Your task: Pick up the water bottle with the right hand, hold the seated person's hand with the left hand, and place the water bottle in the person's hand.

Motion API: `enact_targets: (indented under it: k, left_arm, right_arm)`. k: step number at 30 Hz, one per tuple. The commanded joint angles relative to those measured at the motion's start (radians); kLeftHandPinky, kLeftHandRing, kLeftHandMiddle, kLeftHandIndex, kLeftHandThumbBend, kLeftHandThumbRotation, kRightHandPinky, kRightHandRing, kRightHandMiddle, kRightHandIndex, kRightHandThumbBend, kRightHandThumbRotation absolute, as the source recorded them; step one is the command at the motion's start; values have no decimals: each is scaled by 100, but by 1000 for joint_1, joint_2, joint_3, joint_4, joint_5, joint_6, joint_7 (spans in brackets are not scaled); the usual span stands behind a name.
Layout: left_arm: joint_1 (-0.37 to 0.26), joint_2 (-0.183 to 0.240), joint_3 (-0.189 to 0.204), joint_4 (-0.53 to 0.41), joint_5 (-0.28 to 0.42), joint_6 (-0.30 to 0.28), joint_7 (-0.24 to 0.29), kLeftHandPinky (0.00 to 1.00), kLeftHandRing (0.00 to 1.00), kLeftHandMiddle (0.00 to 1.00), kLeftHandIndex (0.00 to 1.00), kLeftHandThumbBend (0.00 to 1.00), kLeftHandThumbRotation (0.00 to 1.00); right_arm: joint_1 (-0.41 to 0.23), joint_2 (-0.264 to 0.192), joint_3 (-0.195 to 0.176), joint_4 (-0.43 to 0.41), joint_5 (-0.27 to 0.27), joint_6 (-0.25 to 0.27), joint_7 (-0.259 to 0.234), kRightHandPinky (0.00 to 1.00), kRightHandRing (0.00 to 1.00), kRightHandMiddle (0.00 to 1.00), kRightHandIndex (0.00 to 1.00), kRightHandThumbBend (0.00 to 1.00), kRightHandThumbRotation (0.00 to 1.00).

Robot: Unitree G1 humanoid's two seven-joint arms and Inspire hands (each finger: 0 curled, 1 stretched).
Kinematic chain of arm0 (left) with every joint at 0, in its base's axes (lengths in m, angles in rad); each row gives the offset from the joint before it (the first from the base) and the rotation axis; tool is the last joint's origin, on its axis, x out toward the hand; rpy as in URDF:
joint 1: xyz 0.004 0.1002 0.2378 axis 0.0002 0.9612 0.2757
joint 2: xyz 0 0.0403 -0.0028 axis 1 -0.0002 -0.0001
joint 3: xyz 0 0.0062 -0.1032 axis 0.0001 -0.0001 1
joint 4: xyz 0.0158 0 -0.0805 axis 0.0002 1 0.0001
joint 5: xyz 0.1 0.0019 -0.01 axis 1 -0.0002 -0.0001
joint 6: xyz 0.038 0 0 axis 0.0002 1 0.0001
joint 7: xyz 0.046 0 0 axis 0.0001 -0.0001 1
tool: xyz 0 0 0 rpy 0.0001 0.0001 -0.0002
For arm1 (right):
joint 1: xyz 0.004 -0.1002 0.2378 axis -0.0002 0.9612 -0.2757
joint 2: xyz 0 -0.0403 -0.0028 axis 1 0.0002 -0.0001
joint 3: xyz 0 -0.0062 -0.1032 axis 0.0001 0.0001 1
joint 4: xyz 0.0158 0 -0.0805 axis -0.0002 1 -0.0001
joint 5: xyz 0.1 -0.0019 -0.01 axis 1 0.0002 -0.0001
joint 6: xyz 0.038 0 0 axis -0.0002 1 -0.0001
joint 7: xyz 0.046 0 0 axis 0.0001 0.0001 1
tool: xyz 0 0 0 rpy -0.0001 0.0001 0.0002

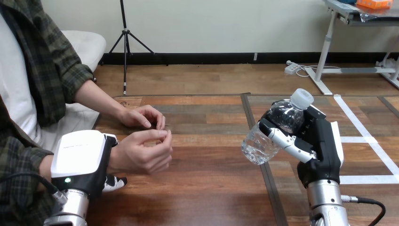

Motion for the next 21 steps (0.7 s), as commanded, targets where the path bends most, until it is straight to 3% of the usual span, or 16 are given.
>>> enact_targets:
  k: [1,6,9,13,21]
  left_arm:
    - [-8,-3,-3,-33,-7,-10,3,30,35,40,47,82,0]
    - [-8,-5,-1,-32,-9,-11,8,29,34,40,47,82,0]
    - [-6,-4,-1,-38,-9,-6,-3,30,35,41,47,81,0]
    - [-7,-2,-3,-33,-3,-14,15,29,34,40,47,82,0]
    - [-4,-3,-1,-40,-14,-20,3,30,35,41,47,81,0]
  right_arm:
    - [-94,-3,-7,-47,15,-31,6,41,45,49,51,68,0]
    - [-96,-2,-8,-44,19,-34,12,41,45,49,51,67,0]
    - [-93,-6,-6,-48,-10,-31,-14,41,45,49,51,68,0]
    - [-95,-3,-7,-48,6,-31,-2,41,45,49,51,68,0]
    - [-97,-4,-4,-47,13,-44,12,41,45,49,52,67,0]
